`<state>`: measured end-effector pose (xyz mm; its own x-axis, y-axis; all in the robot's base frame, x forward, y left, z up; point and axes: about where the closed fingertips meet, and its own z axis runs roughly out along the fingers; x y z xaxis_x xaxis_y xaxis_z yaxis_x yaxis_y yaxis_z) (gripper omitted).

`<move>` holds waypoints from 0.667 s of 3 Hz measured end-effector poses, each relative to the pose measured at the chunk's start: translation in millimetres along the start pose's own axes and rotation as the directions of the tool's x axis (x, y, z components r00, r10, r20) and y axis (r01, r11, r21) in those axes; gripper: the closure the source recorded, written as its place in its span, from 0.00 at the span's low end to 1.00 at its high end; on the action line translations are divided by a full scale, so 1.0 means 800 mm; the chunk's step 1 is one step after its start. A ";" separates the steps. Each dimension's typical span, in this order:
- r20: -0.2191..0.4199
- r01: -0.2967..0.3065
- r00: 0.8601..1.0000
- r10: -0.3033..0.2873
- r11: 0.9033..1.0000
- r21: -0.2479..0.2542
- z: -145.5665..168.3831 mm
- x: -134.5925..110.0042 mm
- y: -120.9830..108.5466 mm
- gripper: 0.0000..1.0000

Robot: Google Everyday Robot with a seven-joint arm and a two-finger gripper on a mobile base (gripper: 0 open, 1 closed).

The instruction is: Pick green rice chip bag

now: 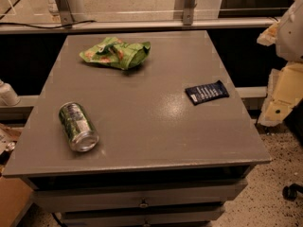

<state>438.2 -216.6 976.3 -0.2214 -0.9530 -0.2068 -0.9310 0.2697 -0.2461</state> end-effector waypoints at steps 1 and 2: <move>0.000 0.000 1.000 0.000 1.000 0.000 0.000 0.000 0.000 0.00; 0.020 0.023 1.000 -0.023 1.000 0.006 0.009 -0.012 -0.004 0.00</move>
Offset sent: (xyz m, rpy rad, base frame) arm 0.0168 0.0207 -0.0163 0.0249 -0.0116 0.0635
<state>445.1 -207.5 972.0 -0.1939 -0.9561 -0.2195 -0.9341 0.2483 -0.2565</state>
